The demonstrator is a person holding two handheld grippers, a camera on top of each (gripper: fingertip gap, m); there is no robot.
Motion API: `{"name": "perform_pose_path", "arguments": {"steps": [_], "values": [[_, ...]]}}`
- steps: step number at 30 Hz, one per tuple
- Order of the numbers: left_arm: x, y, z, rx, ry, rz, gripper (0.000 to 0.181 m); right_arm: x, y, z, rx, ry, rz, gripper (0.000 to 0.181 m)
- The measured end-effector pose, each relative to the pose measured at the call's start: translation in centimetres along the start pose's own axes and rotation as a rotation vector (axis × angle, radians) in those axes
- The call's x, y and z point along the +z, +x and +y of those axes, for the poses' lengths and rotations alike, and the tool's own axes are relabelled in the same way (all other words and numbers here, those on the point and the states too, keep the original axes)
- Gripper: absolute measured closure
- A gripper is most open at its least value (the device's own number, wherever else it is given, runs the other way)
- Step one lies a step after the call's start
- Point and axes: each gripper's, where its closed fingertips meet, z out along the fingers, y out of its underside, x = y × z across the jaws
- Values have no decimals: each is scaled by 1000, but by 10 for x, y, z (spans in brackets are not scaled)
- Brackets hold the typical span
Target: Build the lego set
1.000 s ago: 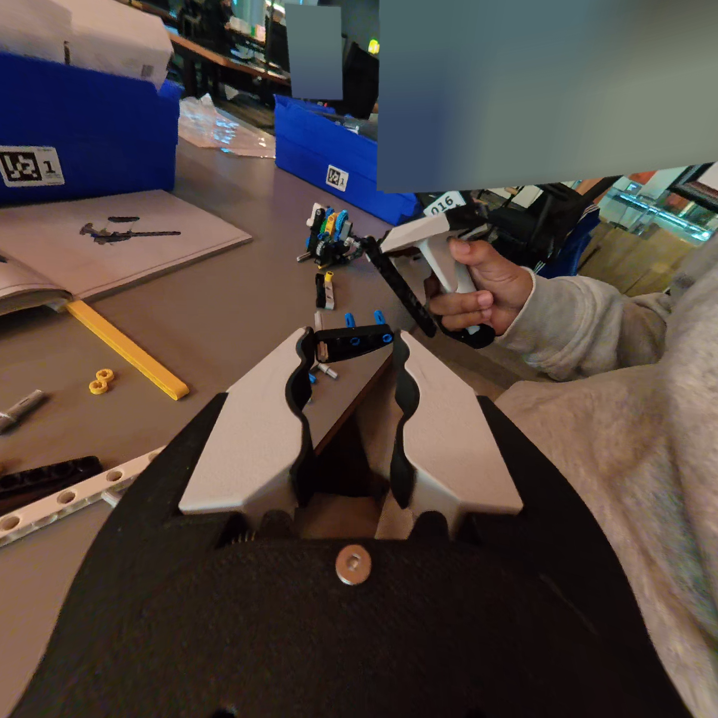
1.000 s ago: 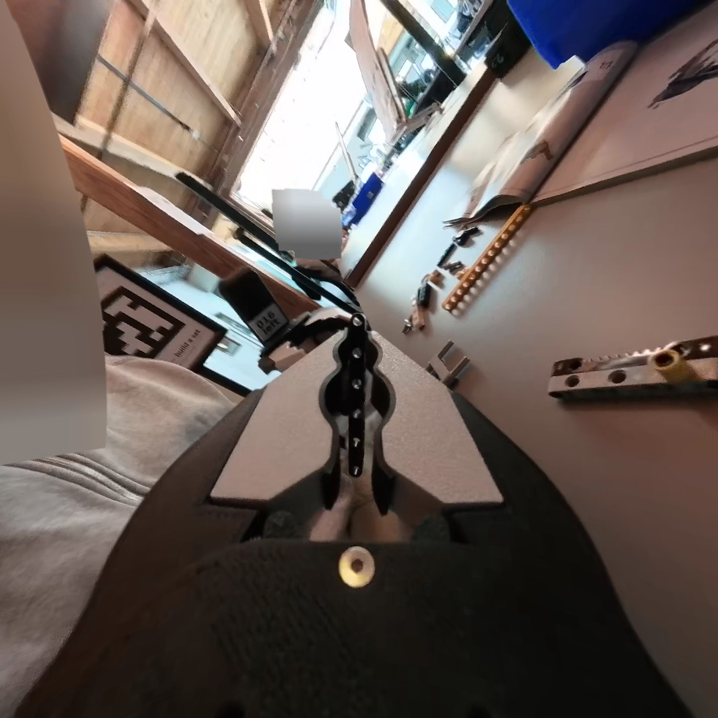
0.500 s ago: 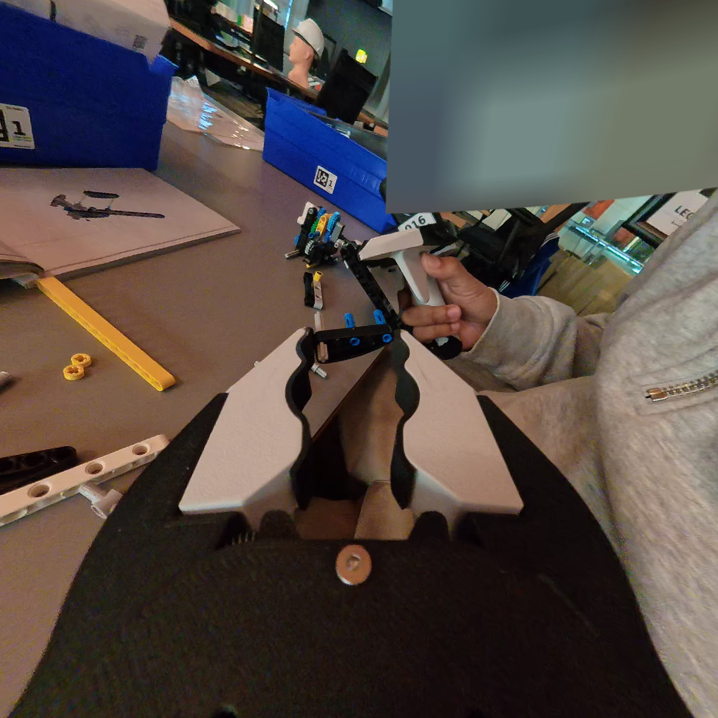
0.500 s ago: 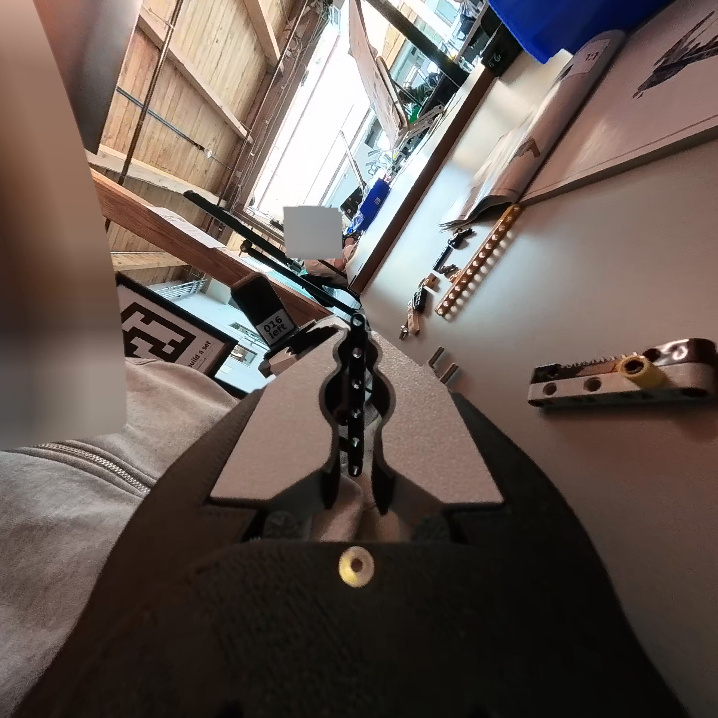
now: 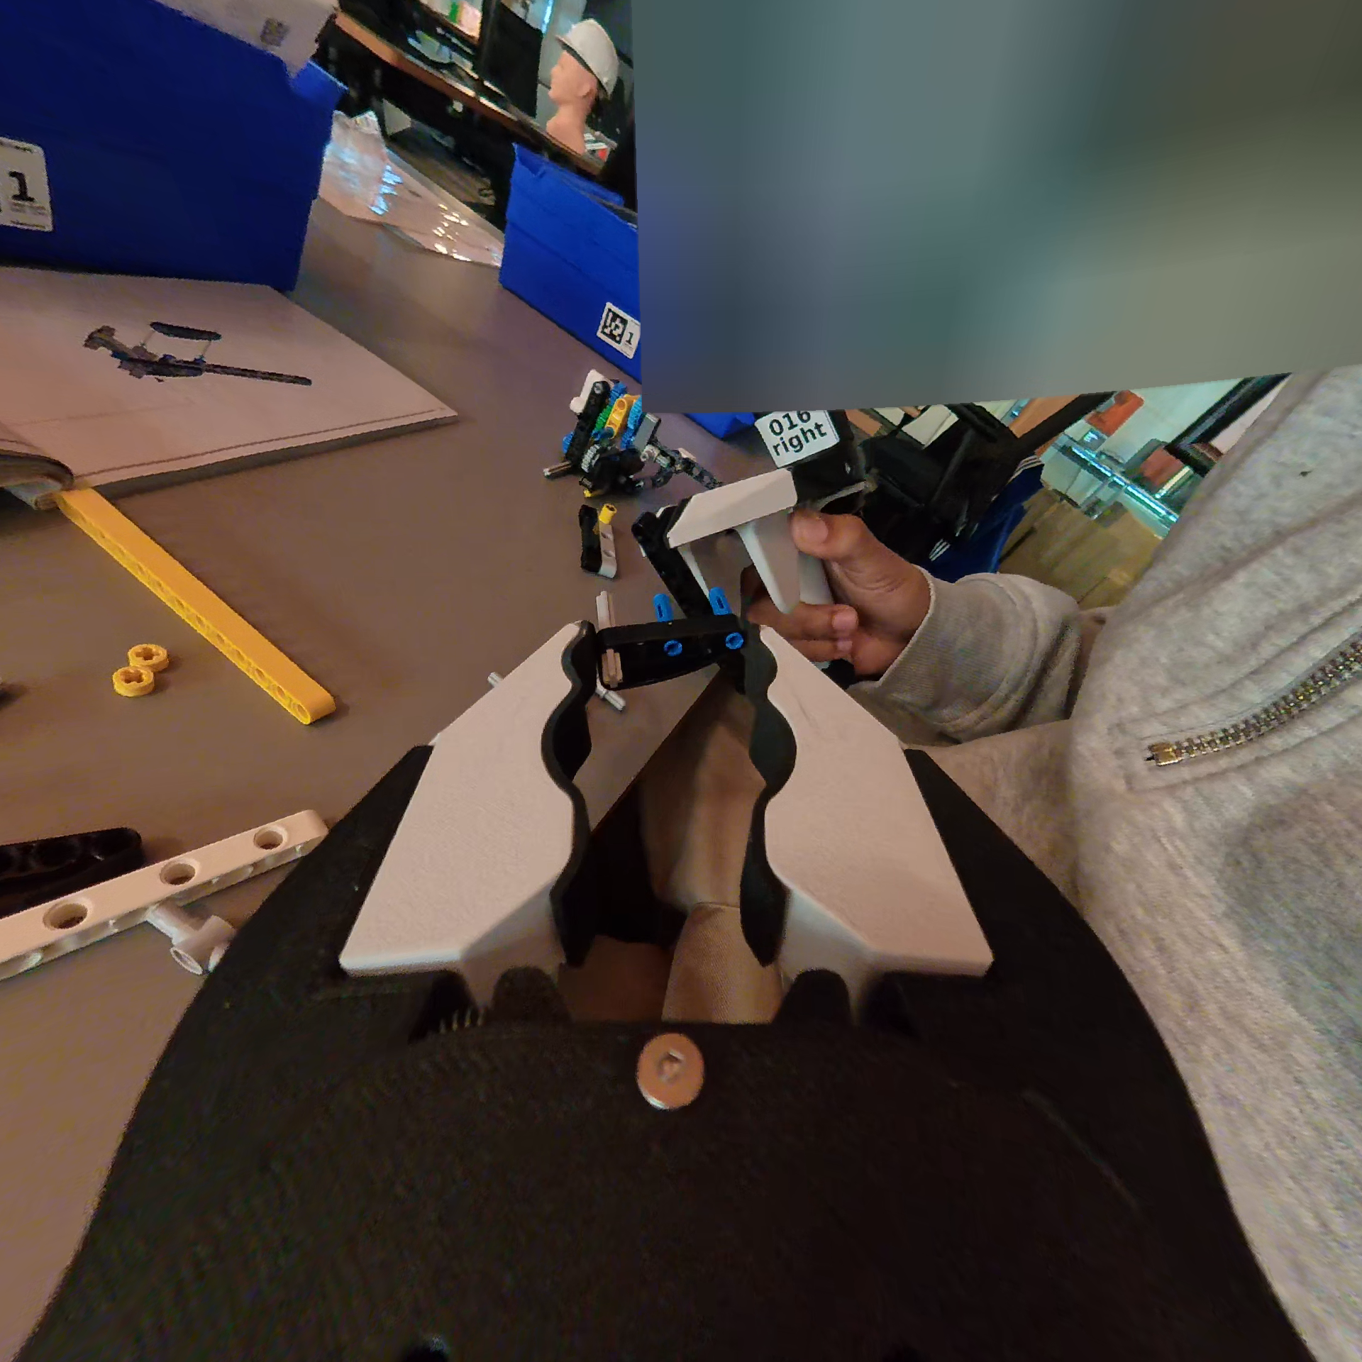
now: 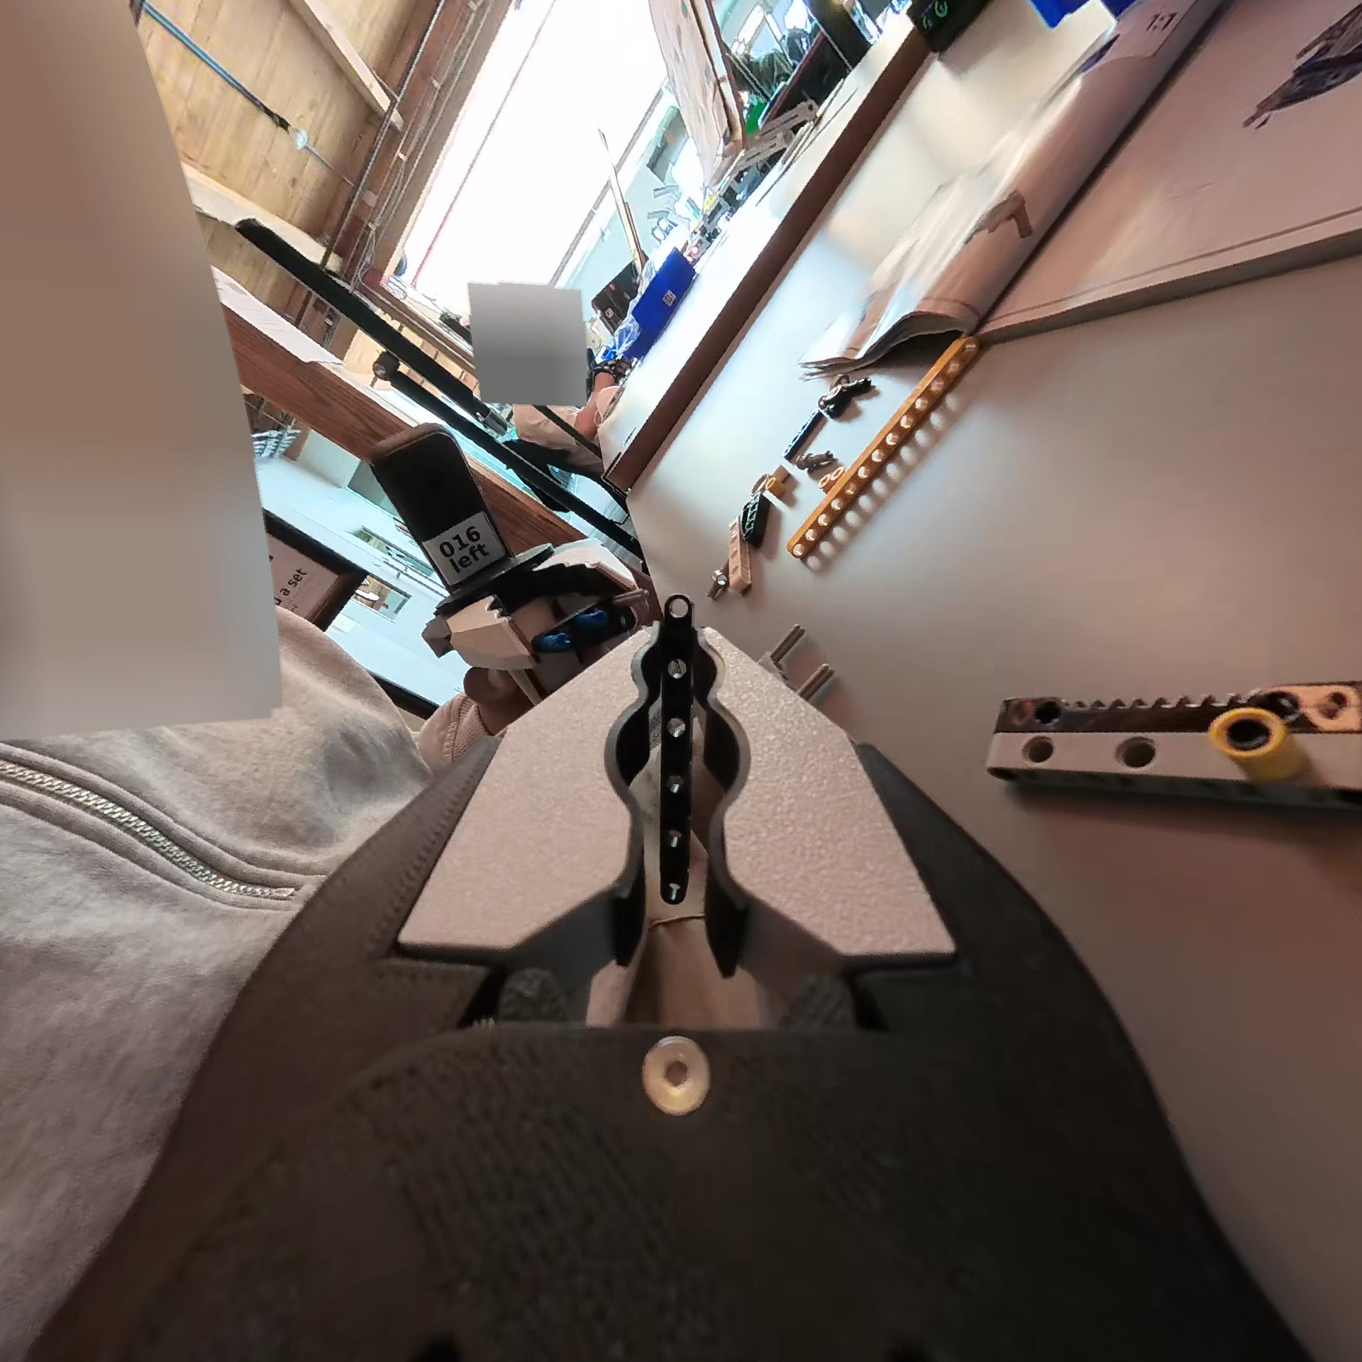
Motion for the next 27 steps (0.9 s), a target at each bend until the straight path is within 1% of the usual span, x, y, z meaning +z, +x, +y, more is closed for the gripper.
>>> {"name": "perform_pose_path", "arguments": {"steps": [17,27], "values": [[1,-3,3,-18,-10,-3,145,-3,-1,-7,49,33,-30,176],[0,-2,2,-11,-8,-4,145,-4,4,-9,77,45,-7,176]]}}
